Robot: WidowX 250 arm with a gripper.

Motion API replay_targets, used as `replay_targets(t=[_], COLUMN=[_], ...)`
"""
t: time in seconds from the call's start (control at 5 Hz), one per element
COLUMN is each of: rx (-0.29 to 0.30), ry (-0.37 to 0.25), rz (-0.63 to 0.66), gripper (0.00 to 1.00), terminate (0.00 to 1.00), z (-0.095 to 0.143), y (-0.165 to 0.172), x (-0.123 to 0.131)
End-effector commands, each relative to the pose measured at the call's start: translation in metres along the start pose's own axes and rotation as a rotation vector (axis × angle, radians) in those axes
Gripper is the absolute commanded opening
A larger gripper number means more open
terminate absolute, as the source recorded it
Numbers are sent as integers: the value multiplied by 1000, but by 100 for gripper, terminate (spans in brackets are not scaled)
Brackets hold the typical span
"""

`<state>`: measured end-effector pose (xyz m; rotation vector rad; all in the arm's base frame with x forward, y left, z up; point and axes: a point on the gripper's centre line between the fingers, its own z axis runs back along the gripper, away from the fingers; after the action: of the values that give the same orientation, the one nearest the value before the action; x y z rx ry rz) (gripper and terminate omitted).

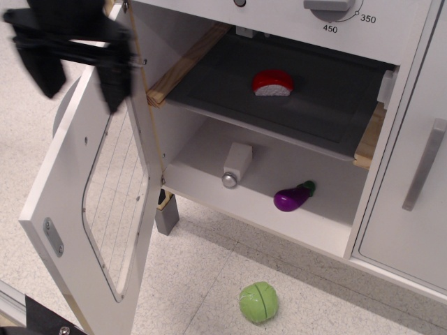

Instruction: Close oven

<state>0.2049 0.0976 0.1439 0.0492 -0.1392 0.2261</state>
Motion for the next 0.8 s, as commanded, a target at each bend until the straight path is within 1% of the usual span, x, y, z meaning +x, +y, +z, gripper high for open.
replay_targets(t=[0.0,0.2,0.4,0.6], rx=[74,45,76,67], ry=[-40,-6,3,11], rz=[97,141,154,219], gripper=[100,100,100,100], terminate=[0,0,0,0], z=[-22,-34,-42,-50], y=[20,10,-1,-21], x=[11,15,16,18])
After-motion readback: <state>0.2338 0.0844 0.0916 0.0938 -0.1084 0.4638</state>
